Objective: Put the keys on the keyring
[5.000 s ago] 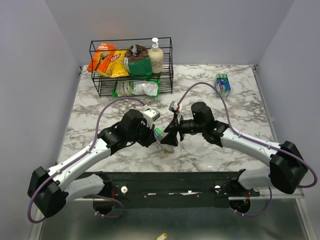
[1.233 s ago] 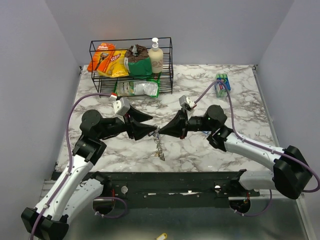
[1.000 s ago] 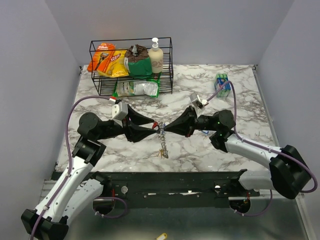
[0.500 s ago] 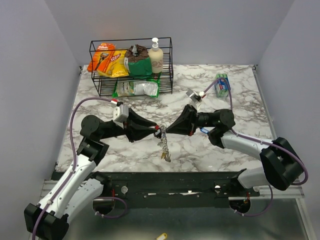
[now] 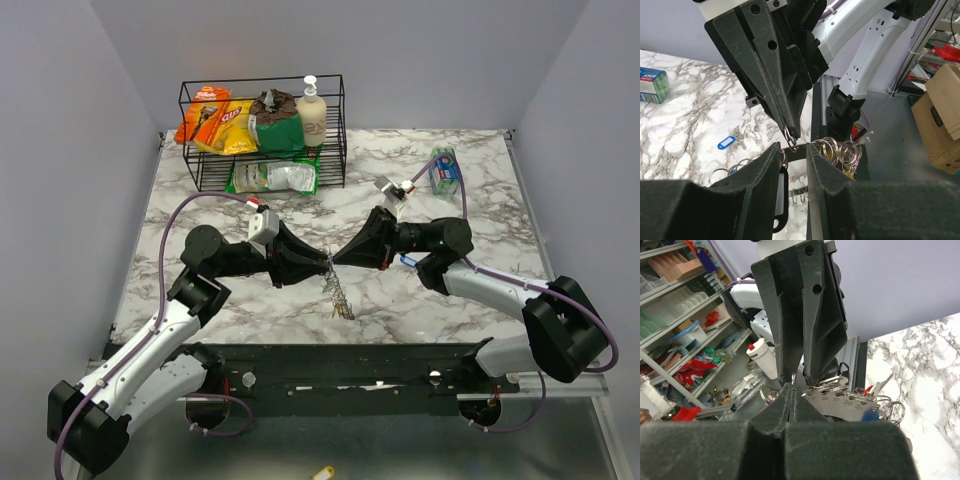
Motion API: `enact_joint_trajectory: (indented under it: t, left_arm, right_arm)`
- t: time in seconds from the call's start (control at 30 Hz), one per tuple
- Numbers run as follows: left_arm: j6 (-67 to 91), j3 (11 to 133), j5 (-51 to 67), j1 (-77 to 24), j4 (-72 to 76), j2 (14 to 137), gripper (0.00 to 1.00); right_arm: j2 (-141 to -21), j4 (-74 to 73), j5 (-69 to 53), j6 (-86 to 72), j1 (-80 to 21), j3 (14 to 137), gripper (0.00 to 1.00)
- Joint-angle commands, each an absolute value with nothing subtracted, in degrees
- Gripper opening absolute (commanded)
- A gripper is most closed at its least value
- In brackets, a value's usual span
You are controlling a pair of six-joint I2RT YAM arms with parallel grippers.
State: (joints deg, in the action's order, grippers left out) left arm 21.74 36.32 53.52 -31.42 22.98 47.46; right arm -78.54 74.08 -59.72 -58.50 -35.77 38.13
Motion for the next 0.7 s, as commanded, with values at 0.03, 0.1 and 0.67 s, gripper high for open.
enact_joint_trajectory:
  t: [0.03, 0.1, 0.67]
  left_arm:
    - [19.1, 38.5, 50.4, -32.3, 20.4, 47.2, 0.36]
    - [18.8, 38.8, 49.6, -32.6, 20.0, 47.5, 0.35]
    - [13.9, 42.9, 43.9, -35.2, 11.7, 49.6, 0.00]
  right_arm:
    - [-77.3, 96.1, -60.0, -58.9, -35.6, 39.6, 0.01]
    - [-77.4, 96.2, -60.0, -59.0, -35.5, 39.6, 0.01]
    - [-77.5, 96.1, -60.0, -59.1, -35.5, 38.4, 0.01]
